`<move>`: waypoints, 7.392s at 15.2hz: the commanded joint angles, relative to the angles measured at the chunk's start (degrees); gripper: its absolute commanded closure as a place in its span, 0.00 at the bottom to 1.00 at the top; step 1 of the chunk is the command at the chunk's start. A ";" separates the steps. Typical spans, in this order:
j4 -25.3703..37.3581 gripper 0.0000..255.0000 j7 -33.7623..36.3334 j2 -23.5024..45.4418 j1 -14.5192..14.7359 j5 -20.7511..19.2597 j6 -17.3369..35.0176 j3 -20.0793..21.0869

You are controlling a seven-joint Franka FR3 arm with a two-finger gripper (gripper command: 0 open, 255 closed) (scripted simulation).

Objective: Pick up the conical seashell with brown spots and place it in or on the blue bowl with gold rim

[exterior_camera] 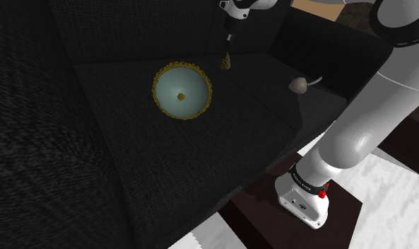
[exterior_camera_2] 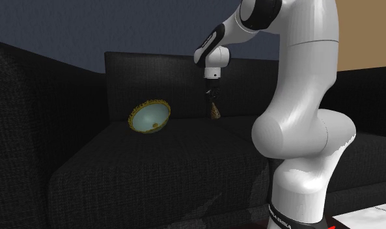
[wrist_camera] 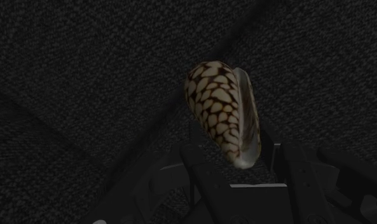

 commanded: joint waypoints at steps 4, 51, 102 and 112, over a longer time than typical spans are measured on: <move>-0.07 1.00 -0.01 0.00 0.01 0.02 -0.01 0.02; 31.09 1.00 5.19 0.57 3.69 -0.41 -30.83 2.71; 9.97 1.00 40.05 -7.95 20.69 -0.60 -20.06 20.08; 17.79 0.00 40.37 -6.25 20.93 -1.10 -26.29 20.46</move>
